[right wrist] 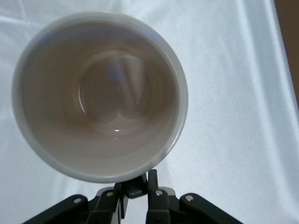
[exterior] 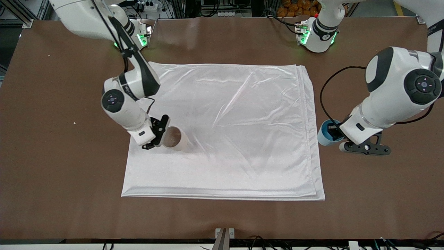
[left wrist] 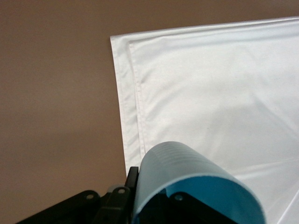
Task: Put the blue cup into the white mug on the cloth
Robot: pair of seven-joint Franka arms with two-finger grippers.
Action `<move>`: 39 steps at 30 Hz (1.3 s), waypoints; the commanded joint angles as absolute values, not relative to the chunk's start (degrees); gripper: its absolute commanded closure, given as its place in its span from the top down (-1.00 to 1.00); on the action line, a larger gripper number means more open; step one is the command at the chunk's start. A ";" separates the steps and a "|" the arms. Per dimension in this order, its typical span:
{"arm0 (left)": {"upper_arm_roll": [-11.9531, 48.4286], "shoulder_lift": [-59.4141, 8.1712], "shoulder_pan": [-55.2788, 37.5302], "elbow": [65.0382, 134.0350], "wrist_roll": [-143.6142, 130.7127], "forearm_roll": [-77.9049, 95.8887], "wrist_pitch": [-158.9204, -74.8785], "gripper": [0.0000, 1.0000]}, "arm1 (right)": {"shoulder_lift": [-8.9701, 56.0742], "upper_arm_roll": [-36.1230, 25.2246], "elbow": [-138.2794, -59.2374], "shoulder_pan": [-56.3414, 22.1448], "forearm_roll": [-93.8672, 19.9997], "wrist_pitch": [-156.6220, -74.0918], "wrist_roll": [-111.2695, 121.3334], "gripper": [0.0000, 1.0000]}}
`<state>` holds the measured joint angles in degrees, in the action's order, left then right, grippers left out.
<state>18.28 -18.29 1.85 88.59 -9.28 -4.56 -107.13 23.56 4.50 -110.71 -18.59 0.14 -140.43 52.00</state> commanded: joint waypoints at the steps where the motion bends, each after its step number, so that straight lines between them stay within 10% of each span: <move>1: 21.00 -17.40 1.93 88.59 -13.88 -5.54 -105.73 -1.00 | 23.29 3.78 -112.06 -24.07 7.11 -141.85 37.20 -1.00; 29: 21.36 -17.40 -1.23 88.59 -19.95 -6.59 -105.73 -1.00 | 34.36 3.52 -103.71 -34.98 11.69 -141.86 20.22 -0.94; 34: 21.36 -16.35 -1.06 88.68 -24.87 -6.68 -102.84 -1.00 | 34.37 3.52 -103.27 -35.16 11.69 -141.59 19.08 -0.34; 39: 21.44 -16.17 -1.14 88.59 -25.05 -6.68 -102.48 -1.00 | 34.02 3.52 -102.92 -35.51 11.60 -141.59 18.90 0.78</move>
<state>21.09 -17.58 -1.24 88.56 -22.97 -5.31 -104.08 33.46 4.00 -104.78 -34.61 10.25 -142.50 20.83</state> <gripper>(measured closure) 0.956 0.630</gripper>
